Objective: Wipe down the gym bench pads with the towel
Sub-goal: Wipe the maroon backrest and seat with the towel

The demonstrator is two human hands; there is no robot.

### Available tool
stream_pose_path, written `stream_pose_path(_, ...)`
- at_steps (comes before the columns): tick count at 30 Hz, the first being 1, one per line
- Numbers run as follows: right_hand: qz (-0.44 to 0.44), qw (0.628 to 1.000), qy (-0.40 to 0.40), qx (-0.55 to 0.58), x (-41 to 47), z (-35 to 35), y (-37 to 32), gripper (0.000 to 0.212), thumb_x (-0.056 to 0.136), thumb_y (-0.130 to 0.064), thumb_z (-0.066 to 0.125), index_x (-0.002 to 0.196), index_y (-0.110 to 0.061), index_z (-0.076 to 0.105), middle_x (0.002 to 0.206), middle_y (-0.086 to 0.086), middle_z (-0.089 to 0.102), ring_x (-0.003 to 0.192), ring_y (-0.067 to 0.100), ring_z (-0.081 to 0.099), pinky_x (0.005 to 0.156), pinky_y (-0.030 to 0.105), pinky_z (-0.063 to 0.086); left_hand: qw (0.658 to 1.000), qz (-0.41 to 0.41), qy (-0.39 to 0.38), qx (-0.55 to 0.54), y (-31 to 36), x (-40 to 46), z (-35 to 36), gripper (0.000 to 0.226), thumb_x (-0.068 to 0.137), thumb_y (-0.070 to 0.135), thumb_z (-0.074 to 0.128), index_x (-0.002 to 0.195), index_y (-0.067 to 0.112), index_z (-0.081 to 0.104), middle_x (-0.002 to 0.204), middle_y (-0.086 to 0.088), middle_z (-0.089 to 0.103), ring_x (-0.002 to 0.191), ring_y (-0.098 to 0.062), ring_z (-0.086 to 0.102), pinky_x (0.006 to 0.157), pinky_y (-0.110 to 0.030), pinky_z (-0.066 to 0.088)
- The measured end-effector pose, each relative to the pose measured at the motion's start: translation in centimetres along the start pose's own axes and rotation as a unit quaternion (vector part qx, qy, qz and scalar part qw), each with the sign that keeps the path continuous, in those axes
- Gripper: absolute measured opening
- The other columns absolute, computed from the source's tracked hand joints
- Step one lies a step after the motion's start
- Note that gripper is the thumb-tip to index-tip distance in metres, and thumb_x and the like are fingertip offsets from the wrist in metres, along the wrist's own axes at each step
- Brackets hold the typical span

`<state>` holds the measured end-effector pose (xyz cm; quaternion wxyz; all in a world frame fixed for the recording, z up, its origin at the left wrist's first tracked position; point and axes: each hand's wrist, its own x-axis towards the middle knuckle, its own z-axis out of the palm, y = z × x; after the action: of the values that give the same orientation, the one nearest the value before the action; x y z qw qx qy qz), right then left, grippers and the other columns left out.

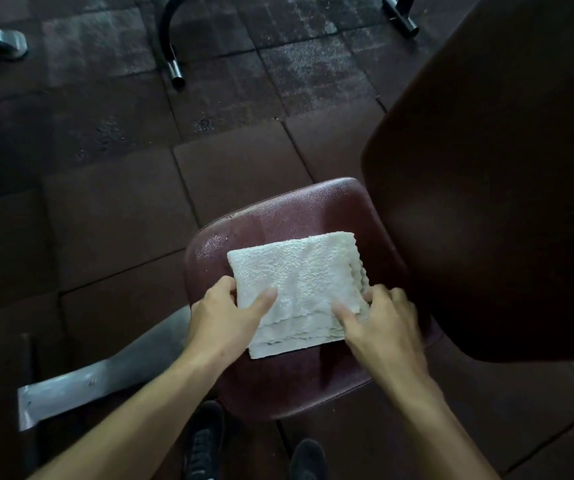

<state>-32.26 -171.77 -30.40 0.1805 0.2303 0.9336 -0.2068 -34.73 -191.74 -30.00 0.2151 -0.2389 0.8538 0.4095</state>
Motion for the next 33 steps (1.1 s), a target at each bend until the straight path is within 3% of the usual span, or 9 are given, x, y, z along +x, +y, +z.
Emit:
stream_pose_path(3,-0.042,0.999,0.016,0.012,-0.3,0.3,-0.4,0.021,0.096,-0.040,0.060,0.099,-0.019,0.057,0.109,0.002,0.050,0.110,0.028,0.048,0.096,0.042,0.041,0.999,0.019,-0.009,0.025,-0.3,-0.5,-0.4,0.021,0.089,0.049,0.062,0.094,0.030,0.054,0.083,0.011,0.066,0.084,-0.010,0.061,0.074,-0.037,0.050)
stream_pose_path(7,-0.008,0.976,0.011,0.218,-0.5,-0.9,-0.5,0.021,0.091,-0.027,0.066,0.078,-0.015,0.055,0.080,-0.005,0.063,0.080,0.020,0.059,0.074,0.041,0.047,0.998,0.049,-0.023,-0.044,-0.6,-0.8,-1.0,0.015,0.094,0.037,0.060,0.097,0.033,0.046,0.081,0.002,0.070,0.077,-0.013,0.065,0.066,-0.036,0.049)
stream_pose_path(10,0.089,0.868,-0.037,0.487,-0.2,-1.9,-1.4,0.013,0.087,-0.006,0.066,0.081,-0.009,0.055,0.080,0.007,0.065,0.068,0.019,0.064,0.060,0.042,0.060,0.958,-0.018,-0.042,-0.284,0.8,-0.5,-1.4,0.033,0.093,0.019,0.064,0.112,0.038,0.044,0.106,-0.005,0.072,0.091,-0.025,0.071,0.080,-0.050,0.056)
stream_pose_path(13,0.084,0.793,-0.023,0.603,1.0,-4.1,-3.6,0.036,0.088,0.009,0.060,0.102,-0.024,0.055,0.095,0.009,0.063,0.070,0.018,0.064,0.060,0.035,0.056,0.904,-0.009,-0.087,-0.419,4.4,0.3,-3.0,0.030,0.097,0.009,0.059,0.118,0.029,0.050,0.102,-0.006,0.066,0.083,-0.027,0.065,0.073,-0.045,0.053)
stream_pose_path(16,-0.020,0.807,0.011,0.590,2.0,-8.7,-6.2,0.049,0.088,0.001,0.062,0.112,-0.041,0.061,0.095,0.003,0.068,0.077,0.014,0.069,0.066,0.033,0.058,0.890,0.038,-0.111,-0.440,9.2,0.9,-5.8,0.007,0.098,0.011,0.057,0.103,0.014,0.060,0.087,-0.005,0.067,0.072,-0.015,0.063,0.066,-0.031,0.052)
stream_pose_path(20,-0.094,0.784,0.034,0.612,1.3,-14.4,-9.1,0.018,0.094,-0.005,0.063,0.097,-0.021,0.072,0.090,-0.003,0.070,0.082,0.009,0.069,0.074,0.030,0.058,0.854,0.102,-0.129,-0.493,13.8,0.0,-9.2,0.005,0.095,0.007,0.060,0.098,0.010,0.062,0.076,-0.003,0.069,0.065,-0.012,0.066,0.059,-0.027,0.057)
stream_pose_path(25,-0.111,0.779,0.054,0.614,-0.6,-14.5,-9.0,0.018,0.094,-0.004,0.062,0.097,-0.020,0.069,0.085,-0.002,0.071,0.083,0.014,0.066,0.080,0.034,0.054,0.824,0.147,-0.175,-0.518,15.7,-3.2,-11.4,0.011,0.093,0.002,0.059,0.101,0.010,0.060,0.075,-0.002,0.070,0.065,-0.011,0.066,0.061,-0.022,0.055)
stream_pose_path(29,-0.046,0.710,0.028,0.702,-1.6,-11.9,-8.0,0.021,0.098,-0.013,0.058,0.114,-0.027,0.062,0.098,-0.002,0.073,0.095,0.018,0.069,0.086,0.039,0.053,0.830,0.175,-0.171,-0.502,16.6,-5.3,-12.3,0.014,0.092,-0.001,0.058,0.102,0.008,0.058,0.071,-0.001,0.070,0.063,-0.012,0.067,0.060,-0.023,0.056)
stream_pose_path(33,0.101,0.612,-0.078,0.780,-2.2,-9.0,-9.0,0.044,0.098,-0.056,0.049,0.126,-0.022,0.057,0.121,0.011,0.069,0.110,0.032,0.069,0.102,0.058,0.046,0.832,0.198,-0.163,-0.492,18.1,-6.5,-13.6,0.014,0.090,0.002,0.059,0.098,0.014,0.060,0.076,-0.001,0.068,0.067,-0.014,0.065,0.074,-0.031,0.056)
